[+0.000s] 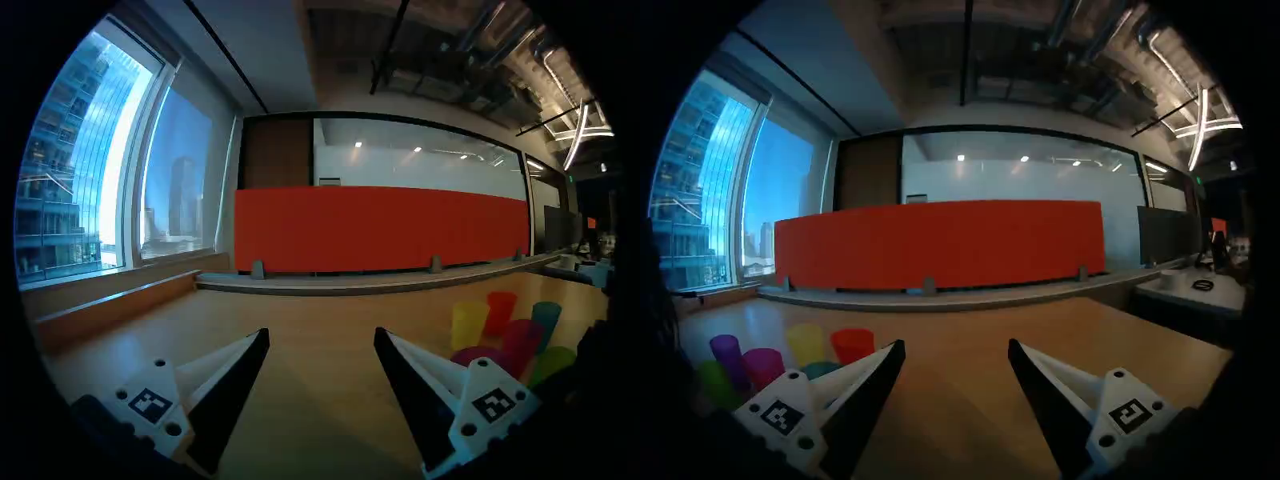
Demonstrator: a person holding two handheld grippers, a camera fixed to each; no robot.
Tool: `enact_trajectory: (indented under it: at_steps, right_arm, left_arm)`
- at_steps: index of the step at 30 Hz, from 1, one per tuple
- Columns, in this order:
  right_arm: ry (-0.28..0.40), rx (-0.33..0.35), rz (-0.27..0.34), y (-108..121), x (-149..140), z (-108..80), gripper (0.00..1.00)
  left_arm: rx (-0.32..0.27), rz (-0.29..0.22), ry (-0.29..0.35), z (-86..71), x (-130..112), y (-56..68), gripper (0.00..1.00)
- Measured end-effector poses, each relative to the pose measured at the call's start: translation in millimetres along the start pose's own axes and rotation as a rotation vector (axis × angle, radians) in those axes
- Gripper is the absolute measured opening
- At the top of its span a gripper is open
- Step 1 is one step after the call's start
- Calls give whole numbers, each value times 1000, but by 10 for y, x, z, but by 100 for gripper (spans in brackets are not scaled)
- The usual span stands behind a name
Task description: Pour water
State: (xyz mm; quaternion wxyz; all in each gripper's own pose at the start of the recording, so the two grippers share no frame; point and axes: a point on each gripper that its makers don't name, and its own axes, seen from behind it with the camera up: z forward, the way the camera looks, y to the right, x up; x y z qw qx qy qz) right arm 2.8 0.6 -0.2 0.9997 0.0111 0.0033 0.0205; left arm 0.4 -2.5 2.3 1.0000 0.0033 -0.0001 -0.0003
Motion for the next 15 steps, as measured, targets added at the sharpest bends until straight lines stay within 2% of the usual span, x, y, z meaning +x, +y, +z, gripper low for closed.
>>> enact_trajectory:
  at_steps: [15]
  right_arm:
    - [-6, 9, -41, -75, -21, -17, 100]
  left_arm:
    - [0, 0, 0, -1, -7, 0, 98]
